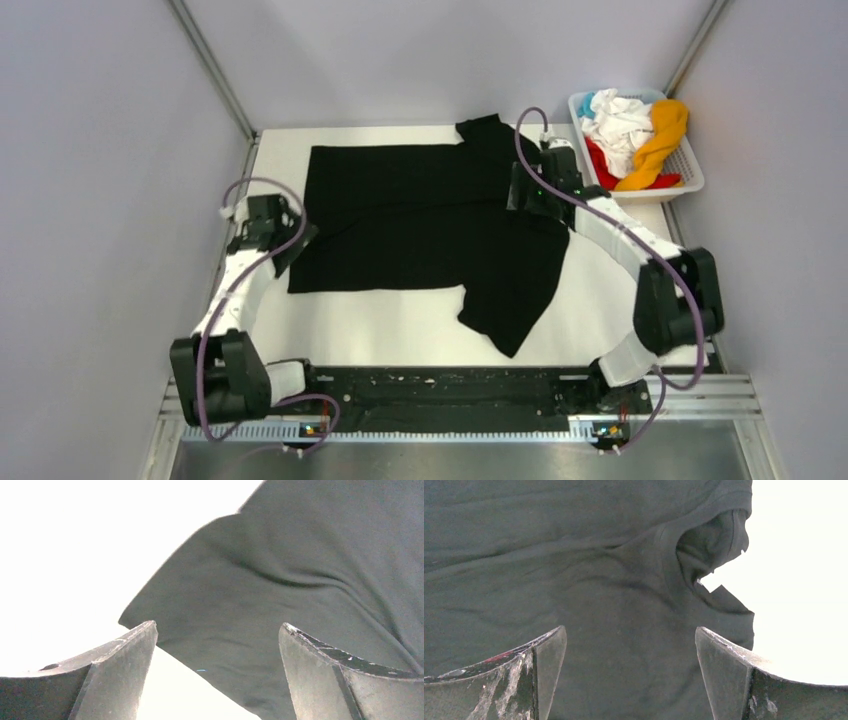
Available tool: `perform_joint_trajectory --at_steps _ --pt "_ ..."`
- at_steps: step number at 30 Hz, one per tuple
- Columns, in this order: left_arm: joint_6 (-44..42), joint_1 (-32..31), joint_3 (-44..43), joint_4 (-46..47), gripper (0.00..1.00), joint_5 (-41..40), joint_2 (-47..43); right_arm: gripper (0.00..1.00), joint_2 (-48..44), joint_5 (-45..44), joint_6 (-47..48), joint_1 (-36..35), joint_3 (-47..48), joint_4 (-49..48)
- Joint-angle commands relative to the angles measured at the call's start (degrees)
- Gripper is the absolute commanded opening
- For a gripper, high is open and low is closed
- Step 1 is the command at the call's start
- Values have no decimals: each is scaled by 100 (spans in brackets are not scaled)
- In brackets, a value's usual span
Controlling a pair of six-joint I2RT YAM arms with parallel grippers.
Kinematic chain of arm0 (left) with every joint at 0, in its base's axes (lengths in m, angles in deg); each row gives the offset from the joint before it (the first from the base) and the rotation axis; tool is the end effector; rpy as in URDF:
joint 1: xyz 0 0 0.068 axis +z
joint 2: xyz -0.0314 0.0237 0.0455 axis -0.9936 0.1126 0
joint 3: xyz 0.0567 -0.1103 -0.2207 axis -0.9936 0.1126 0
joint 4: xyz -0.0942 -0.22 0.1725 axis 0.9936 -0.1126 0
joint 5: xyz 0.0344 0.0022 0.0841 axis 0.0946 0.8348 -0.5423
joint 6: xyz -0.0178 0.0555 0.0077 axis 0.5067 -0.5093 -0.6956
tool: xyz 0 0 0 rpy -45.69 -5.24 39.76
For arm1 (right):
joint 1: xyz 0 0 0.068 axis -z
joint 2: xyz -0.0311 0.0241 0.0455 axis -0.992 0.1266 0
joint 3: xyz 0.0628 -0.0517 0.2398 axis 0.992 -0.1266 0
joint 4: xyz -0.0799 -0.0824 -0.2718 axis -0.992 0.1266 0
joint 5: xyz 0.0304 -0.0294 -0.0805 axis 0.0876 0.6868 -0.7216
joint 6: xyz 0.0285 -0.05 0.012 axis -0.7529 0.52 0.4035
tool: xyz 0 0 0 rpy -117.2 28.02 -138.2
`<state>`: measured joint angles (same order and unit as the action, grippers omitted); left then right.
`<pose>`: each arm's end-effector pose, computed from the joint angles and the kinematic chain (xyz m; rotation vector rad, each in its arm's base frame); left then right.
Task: Fold and stack the t-shirts
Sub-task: Grab the side of the flattened tshirt closest away from the robot with both arms
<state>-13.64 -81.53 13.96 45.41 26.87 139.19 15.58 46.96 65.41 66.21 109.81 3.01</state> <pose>0.3098 0.0163 0.2078 -0.9826 2.2449 -0.1596 0.3877 0.1093 0.2025 0.0838 2.3501 0.1402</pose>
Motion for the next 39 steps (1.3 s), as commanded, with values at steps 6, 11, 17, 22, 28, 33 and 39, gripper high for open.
perform_joint_trajectory --at_steps 6,11,17,22,28,33,39 --pt "494 1234 1578 67 89 22 -694 99 -1604 170 -573 -180 -1515 -988" --pt "609 1307 1572 284 77 -150 -123 99 -1873 64 -527 -186 -1727 -972" --pt "662 1410 1513 822 60 177 690 99 -2201 -138 -493 -181 -1967 -919" --pt "627 1413 1444 1041 46 667 1076 99 -2385 -374 -499 -181 -2059 -796" --pt "426 1417 1623 1222 13 1099 1116 99 -2517 -515 -511 -177 -2162 -731" --pt "260 1417 1670 959 0 880 736 99 -2484 -528 -508 -184 -2111 -411" --pt "113 1409 1763 467 0 163 -311 97 -2731 -569 -549 -458 -2218 187"
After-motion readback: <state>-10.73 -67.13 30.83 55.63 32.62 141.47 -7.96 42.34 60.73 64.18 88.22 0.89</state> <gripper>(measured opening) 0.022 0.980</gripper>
